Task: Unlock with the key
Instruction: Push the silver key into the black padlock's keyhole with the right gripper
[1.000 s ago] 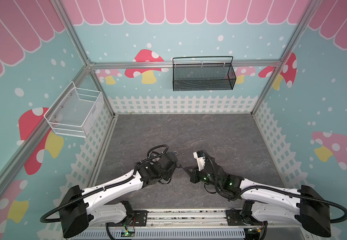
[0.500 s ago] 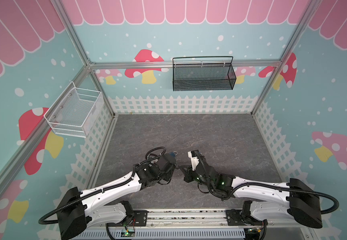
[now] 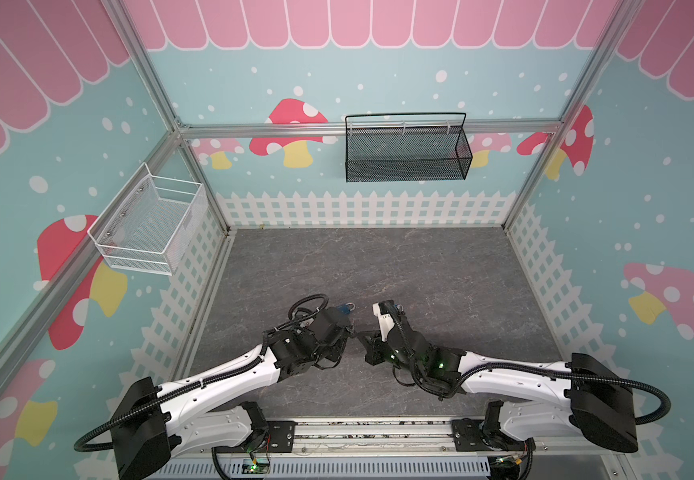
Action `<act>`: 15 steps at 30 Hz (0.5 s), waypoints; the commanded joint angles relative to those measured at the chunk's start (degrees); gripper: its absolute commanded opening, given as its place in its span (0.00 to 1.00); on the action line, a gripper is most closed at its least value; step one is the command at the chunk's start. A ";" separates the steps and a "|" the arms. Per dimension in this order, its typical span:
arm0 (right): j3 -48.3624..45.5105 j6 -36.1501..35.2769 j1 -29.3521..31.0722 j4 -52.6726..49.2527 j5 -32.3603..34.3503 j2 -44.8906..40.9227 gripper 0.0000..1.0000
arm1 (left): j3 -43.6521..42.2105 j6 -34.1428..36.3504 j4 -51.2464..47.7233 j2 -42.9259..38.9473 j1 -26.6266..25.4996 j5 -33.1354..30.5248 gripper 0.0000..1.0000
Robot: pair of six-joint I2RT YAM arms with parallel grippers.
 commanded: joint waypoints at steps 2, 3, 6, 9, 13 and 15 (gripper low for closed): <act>1.68 -0.43 0.88 1.33 0.85 0.58 0.00 | -0.74 -2.16 2.27 -0.70 0.20 -0.29 0.00; 1.64 -0.46 0.94 1.18 0.94 0.59 0.00 | -0.78 -2.13 2.36 -0.78 0.20 -0.18 0.00; 1.72 -0.33 0.97 1.34 1.04 0.60 0.00 | -0.66 -1.87 2.46 -0.79 0.20 -0.13 0.00; 2.40 -0.59 1.01 0.83 2.01 0.90 0.00 | -0.59 -1.81 2.44 -0.79 0.20 -0.05 0.00; 3.07 -0.33 1.02 -0.41 4.22 1.07 0.00 | -0.39 -1.52 2.50 -0.79 0.20 0.31 0.00; 3.84 -0.47 0.98 -1.47 5.28 1.37 0.00 | -0.25 -1.39 2.47 -0.88 0.20 0.32 0.00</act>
